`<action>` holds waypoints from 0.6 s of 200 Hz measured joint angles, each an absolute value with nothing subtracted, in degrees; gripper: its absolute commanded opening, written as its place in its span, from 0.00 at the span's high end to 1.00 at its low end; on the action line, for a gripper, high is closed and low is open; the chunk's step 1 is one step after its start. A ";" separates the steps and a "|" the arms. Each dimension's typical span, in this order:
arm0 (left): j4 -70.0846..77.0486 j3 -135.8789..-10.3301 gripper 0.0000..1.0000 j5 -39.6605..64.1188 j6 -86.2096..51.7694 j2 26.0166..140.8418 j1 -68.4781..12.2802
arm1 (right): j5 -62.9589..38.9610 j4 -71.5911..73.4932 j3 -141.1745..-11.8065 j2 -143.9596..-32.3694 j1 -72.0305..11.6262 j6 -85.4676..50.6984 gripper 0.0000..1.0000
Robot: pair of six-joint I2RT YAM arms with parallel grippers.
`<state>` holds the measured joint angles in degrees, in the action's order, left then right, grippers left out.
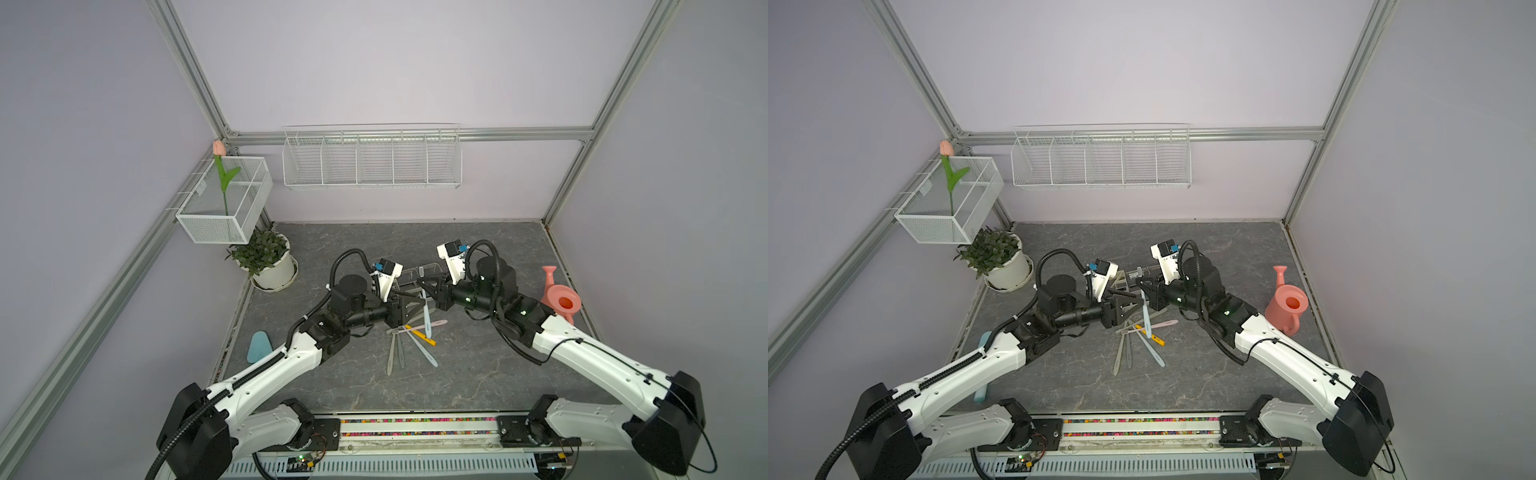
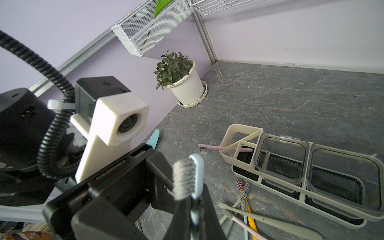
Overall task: Place the toothbrush into the toothbrush holder
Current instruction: Pick up the toothbrush from the center of the board.
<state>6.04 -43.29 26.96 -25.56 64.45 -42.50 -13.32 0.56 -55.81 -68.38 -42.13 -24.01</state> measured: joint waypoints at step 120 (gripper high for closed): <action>-11.81 -63.35 0.40 4.47 -31.20 63.16 -42.44 | -11.35 -5.45 -58.96 -66.37 -37.95 -23.31 0.93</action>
